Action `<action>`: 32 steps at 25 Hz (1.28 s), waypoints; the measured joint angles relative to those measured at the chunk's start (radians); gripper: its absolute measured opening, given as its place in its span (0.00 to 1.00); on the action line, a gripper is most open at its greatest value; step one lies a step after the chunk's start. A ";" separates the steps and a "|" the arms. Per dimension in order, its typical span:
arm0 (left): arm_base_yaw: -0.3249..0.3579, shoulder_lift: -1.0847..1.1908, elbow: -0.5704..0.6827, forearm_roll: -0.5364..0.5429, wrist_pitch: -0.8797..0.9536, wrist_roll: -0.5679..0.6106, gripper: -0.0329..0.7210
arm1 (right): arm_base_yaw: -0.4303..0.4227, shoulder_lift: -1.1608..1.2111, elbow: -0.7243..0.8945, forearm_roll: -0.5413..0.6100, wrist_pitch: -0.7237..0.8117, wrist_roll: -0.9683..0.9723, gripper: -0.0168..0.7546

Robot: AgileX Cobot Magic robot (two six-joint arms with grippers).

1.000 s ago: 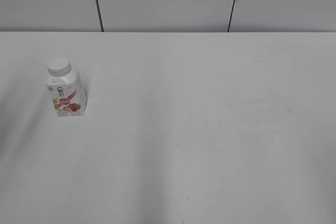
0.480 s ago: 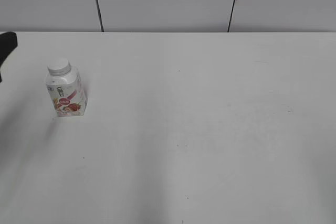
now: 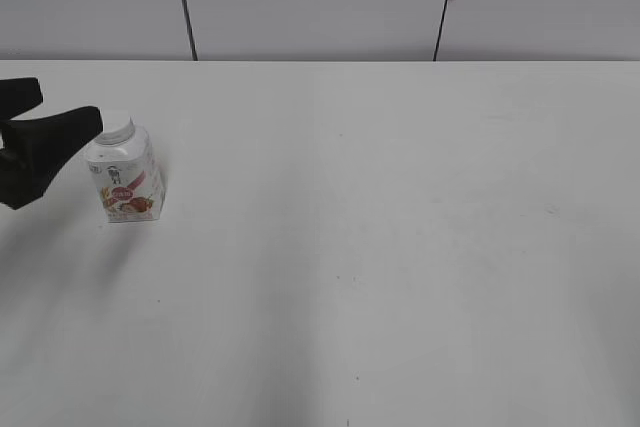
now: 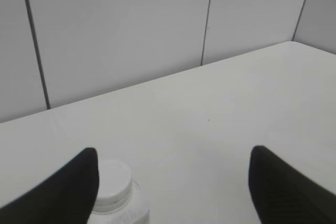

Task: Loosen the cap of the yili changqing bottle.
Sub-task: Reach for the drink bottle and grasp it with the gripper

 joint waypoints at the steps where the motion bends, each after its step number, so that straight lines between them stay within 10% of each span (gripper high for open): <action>1: 0.031 0.020 0.000 0.050 -0.032 -0.011 0.76 | 0.000 0.000 0.000 0.000 0.000 0.000 0.75; 13: 0.307 0.165 -0.081 0.459 -0.091 -0.046 0.75 | 0.000 0.000 0.000 0.000 0.000 0.000 0.75; 19: 0.328 0.309 -0.279 0.734 -0.167 -0.047 0.75 | 0.000 0.000 0.000 0.000 0.000 0.000 0.75; 32: 0.328 0.634 -0.625 0.888 -0.199 -0.052 0.75 | 0.000 0.000 0.000 0.000 0.000 0.000 0.75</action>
